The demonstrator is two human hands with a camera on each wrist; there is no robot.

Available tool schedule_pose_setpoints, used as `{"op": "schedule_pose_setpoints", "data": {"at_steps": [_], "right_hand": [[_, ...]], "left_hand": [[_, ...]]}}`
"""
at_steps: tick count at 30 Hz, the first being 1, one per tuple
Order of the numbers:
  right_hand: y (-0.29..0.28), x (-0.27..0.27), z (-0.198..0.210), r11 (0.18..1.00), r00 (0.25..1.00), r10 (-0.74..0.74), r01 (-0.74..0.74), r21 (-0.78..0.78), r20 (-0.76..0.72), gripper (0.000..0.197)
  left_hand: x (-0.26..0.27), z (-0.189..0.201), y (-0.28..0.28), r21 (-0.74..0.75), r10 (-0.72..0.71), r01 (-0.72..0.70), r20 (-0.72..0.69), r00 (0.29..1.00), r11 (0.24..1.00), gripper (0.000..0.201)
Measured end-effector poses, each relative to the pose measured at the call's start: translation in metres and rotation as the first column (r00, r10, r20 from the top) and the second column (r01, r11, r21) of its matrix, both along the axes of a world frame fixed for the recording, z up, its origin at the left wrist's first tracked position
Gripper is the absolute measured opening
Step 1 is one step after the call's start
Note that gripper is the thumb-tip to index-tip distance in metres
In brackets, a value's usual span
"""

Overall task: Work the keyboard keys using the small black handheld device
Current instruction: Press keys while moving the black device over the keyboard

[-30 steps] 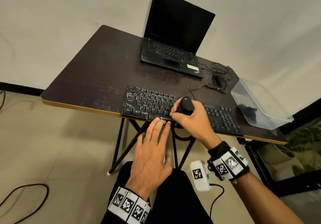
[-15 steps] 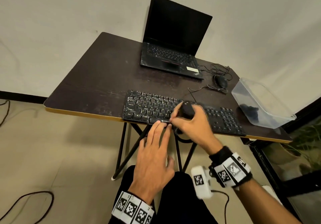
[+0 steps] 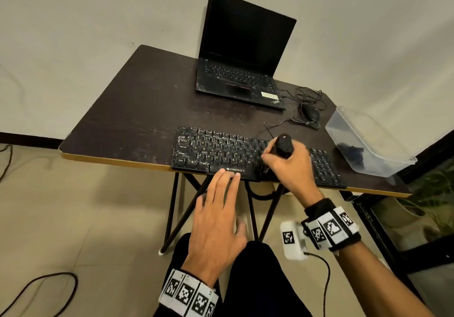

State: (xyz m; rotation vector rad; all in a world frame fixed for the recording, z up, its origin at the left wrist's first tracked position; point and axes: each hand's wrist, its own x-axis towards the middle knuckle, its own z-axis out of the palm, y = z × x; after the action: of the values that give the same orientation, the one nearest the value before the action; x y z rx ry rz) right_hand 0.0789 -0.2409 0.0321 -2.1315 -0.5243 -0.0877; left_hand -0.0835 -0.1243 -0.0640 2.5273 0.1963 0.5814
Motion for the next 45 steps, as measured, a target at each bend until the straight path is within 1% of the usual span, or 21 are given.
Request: {"op": "schedule_pose_setpoints", "data": {"at_steps": [2, 3, 5, 7, 8, 11, 12, 16, 17, 20, 21, 24, 26, 28, 30, 32, 35, 37, 40, 41, 45], "right_hand": [[0.005, -0.019, -0.006, 0.987, 0.986, 0.161, -0.162, -0.020, -0.043, 0.004], [0.004, -0.021, -0.008, 0.985, 0.984, 0.172, -0.173, -0.005, -0.055, 0.004], [-0.003, -0.003, -0.006, 0.999, 0.998, 0.036, -0.033, 0.043, -0.058, 0.010], [-0.007, 0.011, 0.000, 0.995, 0.995, -0.099, 0.100, 0.010, -0.013, 0.007], [-0.005, 0.010, 0.001, 0.996, 0.996, -0.084, 0.084, -0.013, -0.008, 0.005], [0.013, -0.020, -0.002, 0.982, 0.982, 0.180, -0.183, -0.041, -0.060, 0.004], [0.017, -0.022, -0.003, 0.976, 0.975, 0.211, -0.214, -0.051, -0.064, 0.005], [0.025, 0.016, 0.005, 0.995, 0.998, 0.060, -0.059, -0.083, 0.004, 0.010], [0.026, 0.017, 0.008, 0.993, 0.998, 0.069, -0.068, -0.095, 0.003, 0.010], [0.033, 0.004, 0.007, 0.961, 0.974, 0.227, -0.226, -0.159, -0.015, 0.009], [0.034, 0.004, 0.007, 0.959, 0.970, 0.240, -0.242, -0.148, -0.031, 0.008], [0.037, 0.025, 0.017, 0.986, 0.983, 0.146, -0.153, -0.064, -0.111, 0.007], [0.039, 0.031, 0.018, 0.978, 0.984, 0.156, -0.166, -0.126, -0.081, 0.008], [0.042, 0.018, 0.018, 0.950, 0.962, 0.265, -0.272, -0.152, -0.069, 0.008], [0.040, 0.008, 0.018, 0.919, 0.922, 0.368, -0.380, -0.102, -0.120, 0.009], [0.041, 0.020, 0.022, 0.942, 0.940, 0.310, -0.324, -0.088, -0.144, 0.013], [0.048, 0.053, 0.026, 0.959, 0.966, 0.225, -0.243, -0.148, -0.128, 0.021], [0.053, 0.051, 0.027, 0.948, 0.956, 0.256, -0.277, -0.158, -0.142, 0.019], [0.049, 0.030, 0.026, 0.903, 0.899, 0.392, -0.417, -0.105, -0.195, 0.017], [0.047, 0.030, 0.026, 0.898, 0.893, 0.405, -0.429, -0.095, -0.198, 0.014], [0.049, 0.064, 0.030, 0.955, 0.946, 0.278, -0.291, -0.063, -0.165, 0.013]], "left_hand": [[0.001, 0.000, 0.001, -0.004, -0.004, 0.004, 0.000, 1.000, 1.000, 0.101], [0.001, 0.000, 0.002, -0.006, -0.006, 0.006, 0.001, 1.000, 1.000, 0.100], [0.001, -0.001, 0.002, 0.007, -0.008, 0.008, 0.007, 1.000, 1.000, 0.100], [0.002, -0.002, 0.003, 0.013, -0.009, 0.009, 0.002, 1.000, 1.000, 0.099], [0.002, -0.002, 0.003, 0.012, -0.009, 0.009, -0.003, 1.000, 1.000, 0.098], [0.004, -0.003, 0.003, -0.001, -0.012, 0.012, -0.014, 1.000, 1.000, 0.096], [0.003, -0.004, 0.003, 0.000, -0.013, 0.013, -0.011, 1.000, 1.000, 0.097], [0.001, -0.003, 0.002, 0.015, -0.003, 0.003, 0.002, 1.000, 1.000, 0.101], [0.001, -0.002, 0.002, 0.016, -0.007, 0.007, 0.005, 1.000, 1.000, 0.101], [0.001, -0.001, 0.003, 0.012, 0.000, 0.000, 0.006, 1.000, 1.000, 0.102], [0.002, -0.001, 0.003, 0.012, 0.000, 0.000, -0.003, 1.000, 1.000, 0.101], [0.003, -0.001, 0.002, 0.011, -0.010, 0.010, -0.014, 1.000, 1.000, 0.098], [0.003, -0.001, 0.003, 0.009, -0.010, 0.010, -0.025, 1.000, 1.000, 0.098], [0.003, 0.000, 0.004, 0.005, -0.012, 0.013, -0.033, 0.999, 1.000, 0.097], [0.002, 0.001, 0.004, 0.004, -0.014, 0.015, -0.026, 1.000, 1.000, 0.096], [0.002, 0.001, 0.003, 0.007, -0.017, 0.018, -0.028, 0.999, 1.000, 0.098], [0.002, 0.001, 0.004, 0.015, -0.024, 0.025, -0.034, 0.999, 1.000, 0.103], [0.002, 0.001, 0.006, 0.019, -0.029, 0.029, -0.031, 0.999, 0.999, 0.105], [0.003, 0.001, 0.005, 0.018, -0.019, 0.019, -0.024, 1.000, 1.000, 0.105], [0.003, 0.001, 0.004, 0.022, -0.007, 0.007, -0.023, 1.000, 1.000, 0.104], [0.002, 0.000, 0.004, 0.040, -0.005, 0.004, 0.011, 1.000, 0.999, 0.100]]}}
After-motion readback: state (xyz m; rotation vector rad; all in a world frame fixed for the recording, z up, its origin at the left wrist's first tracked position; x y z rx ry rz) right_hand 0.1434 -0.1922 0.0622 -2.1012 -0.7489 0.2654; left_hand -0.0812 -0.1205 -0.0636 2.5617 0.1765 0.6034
